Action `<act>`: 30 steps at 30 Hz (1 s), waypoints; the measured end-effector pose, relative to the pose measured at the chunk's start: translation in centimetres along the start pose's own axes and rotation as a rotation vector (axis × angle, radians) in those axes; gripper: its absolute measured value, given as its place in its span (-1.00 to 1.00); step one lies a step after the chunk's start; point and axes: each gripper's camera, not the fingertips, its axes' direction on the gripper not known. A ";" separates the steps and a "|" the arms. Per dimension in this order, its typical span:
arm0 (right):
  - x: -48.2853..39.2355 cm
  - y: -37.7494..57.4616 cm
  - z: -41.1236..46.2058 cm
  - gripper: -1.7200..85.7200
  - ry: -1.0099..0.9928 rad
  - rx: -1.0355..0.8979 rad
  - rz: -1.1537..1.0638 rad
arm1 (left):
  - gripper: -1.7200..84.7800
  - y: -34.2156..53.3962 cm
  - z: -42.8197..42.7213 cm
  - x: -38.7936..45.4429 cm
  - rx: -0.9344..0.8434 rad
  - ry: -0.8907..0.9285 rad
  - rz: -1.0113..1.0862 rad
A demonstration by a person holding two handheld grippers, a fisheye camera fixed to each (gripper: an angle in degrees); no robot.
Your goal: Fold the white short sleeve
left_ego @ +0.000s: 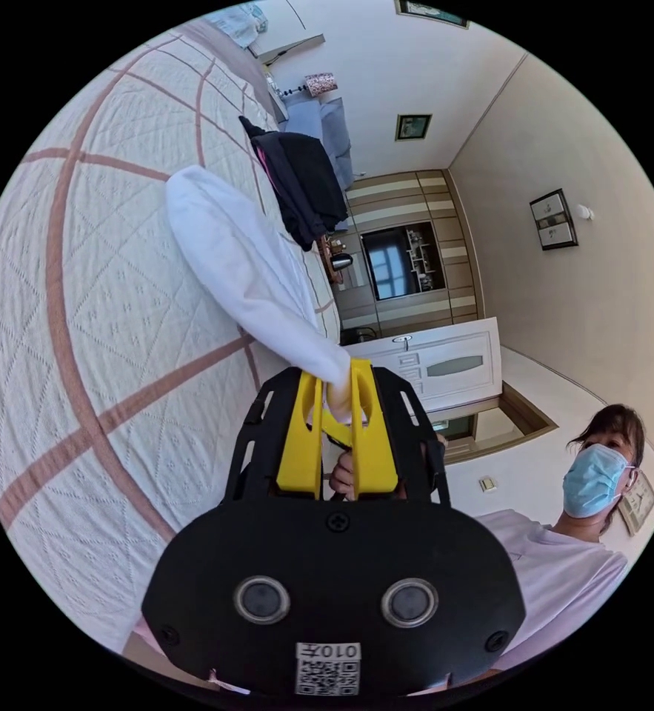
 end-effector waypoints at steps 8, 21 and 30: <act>10.9 -6.9 -4.9 -0.56 -0.243 0.235 0.278 | -0.75 1.1 -1.4 0.4 0.005 0.023 0.007; 14.3 -15.9 -6.9 -0.70 -0.120 0.241 0.328 | -0.76 3.7 -2.5 0.7 0.026 0.032 0.013; 15.5 -18.7 -5.5 -0.78 -0.078 0.228 0.340 | -0.78 5.7 -2.9 0.7 0.020 -0.045 0.010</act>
